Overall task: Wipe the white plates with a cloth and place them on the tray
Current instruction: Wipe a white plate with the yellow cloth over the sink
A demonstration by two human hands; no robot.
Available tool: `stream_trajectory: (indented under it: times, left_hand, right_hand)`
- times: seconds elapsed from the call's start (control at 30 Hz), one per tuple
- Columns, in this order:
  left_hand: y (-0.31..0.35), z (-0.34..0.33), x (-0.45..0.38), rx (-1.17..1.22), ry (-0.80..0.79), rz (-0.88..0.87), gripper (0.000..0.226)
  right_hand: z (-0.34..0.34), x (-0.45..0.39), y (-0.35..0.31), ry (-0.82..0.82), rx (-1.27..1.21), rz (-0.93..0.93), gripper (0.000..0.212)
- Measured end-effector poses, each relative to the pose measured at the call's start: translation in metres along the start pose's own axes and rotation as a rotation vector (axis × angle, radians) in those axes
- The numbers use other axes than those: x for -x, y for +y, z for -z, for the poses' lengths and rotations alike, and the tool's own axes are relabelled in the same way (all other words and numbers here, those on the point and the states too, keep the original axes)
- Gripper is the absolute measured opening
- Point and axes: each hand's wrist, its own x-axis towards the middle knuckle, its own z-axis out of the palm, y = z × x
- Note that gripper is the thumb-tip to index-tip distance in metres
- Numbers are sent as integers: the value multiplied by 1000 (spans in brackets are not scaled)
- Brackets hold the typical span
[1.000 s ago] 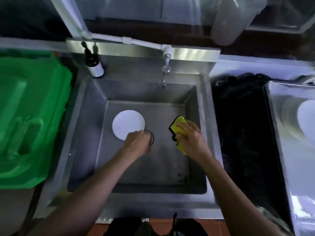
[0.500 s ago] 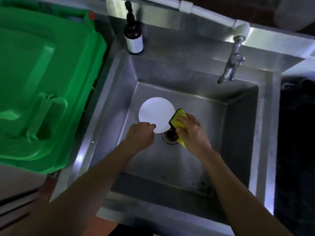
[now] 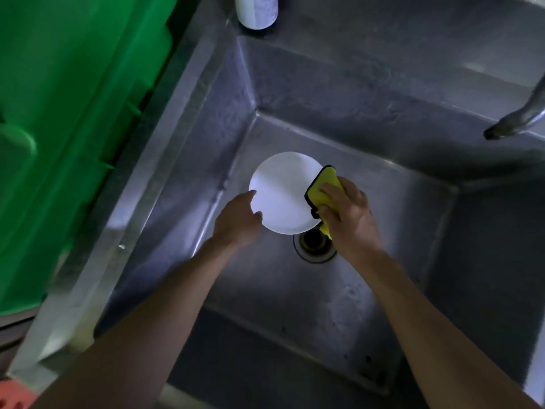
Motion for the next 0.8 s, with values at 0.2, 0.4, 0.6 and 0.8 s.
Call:
stream_trajectory:
  times: [0.2,0.4,0.6,0.8]
  left_hand:
    - [-7,-16,-36,336,168,102,48]
    - [-12,-25,-54,438,258,161,31]
    - [-11,-28,-63,367,307,168,25]
    - [-9,-29,-67,372,308,199,27]
  right_hand:
    - [-28,-26,5,3,-26,15,42]
    - [-45,-33,4,-5,-47,-17,43]
    - [-52,-36,3,-21,-40,-32,42]
    - [-55,-34,6,-24,-41,-57,42]
